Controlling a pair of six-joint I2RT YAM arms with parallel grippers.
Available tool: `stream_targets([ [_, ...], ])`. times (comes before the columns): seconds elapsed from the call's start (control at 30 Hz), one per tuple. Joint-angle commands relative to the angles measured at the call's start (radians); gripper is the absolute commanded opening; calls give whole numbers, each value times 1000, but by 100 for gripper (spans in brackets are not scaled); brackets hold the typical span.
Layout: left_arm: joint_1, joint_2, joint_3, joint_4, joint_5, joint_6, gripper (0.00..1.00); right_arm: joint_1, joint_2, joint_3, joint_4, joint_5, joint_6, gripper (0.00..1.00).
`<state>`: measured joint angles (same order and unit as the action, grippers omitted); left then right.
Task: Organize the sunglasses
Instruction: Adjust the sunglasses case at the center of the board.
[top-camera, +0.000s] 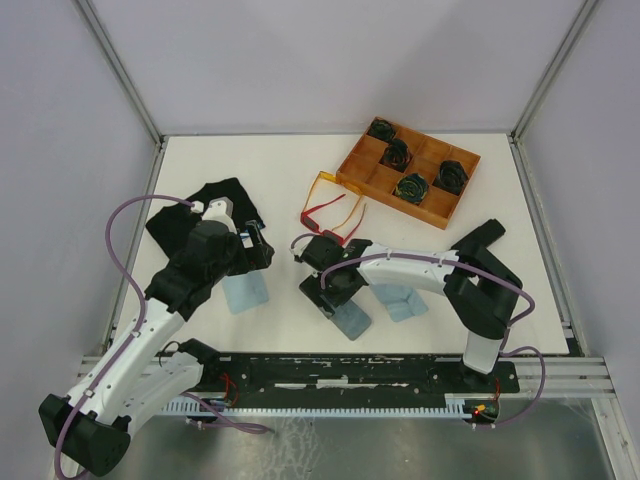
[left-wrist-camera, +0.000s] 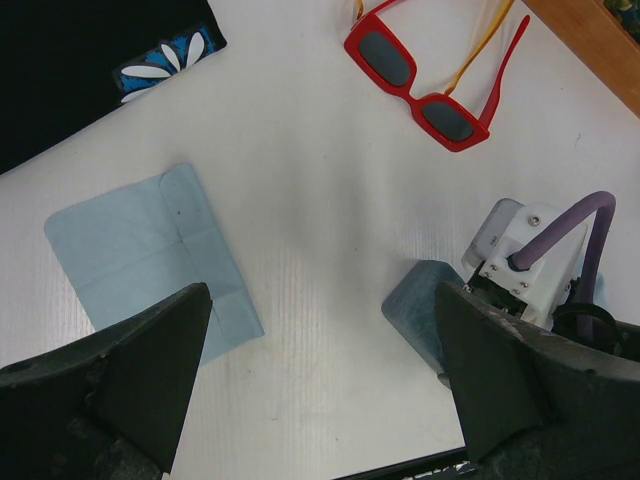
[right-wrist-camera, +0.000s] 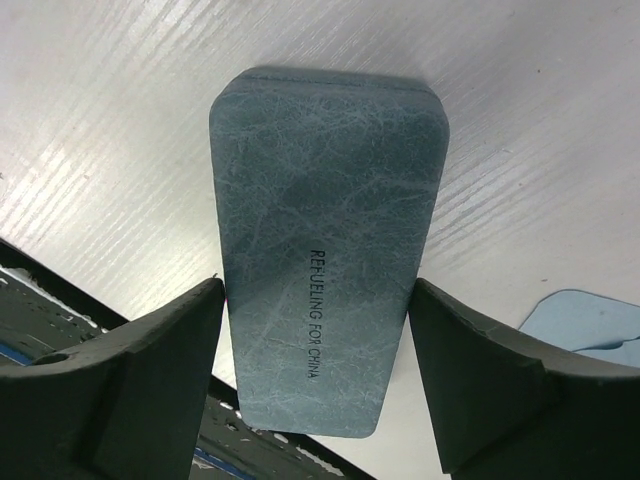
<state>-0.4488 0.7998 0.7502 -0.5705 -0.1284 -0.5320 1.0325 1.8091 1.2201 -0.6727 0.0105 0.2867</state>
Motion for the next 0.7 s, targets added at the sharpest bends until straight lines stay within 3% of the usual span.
stream_targets([
  [0.0,5,-10,3,39,-5,29,100,5,-16,8,-12,-12,-16,82],
  [0.67,4,-5,1,41,-2,29,100,5,-127,-152,181,26,-4,81],
])
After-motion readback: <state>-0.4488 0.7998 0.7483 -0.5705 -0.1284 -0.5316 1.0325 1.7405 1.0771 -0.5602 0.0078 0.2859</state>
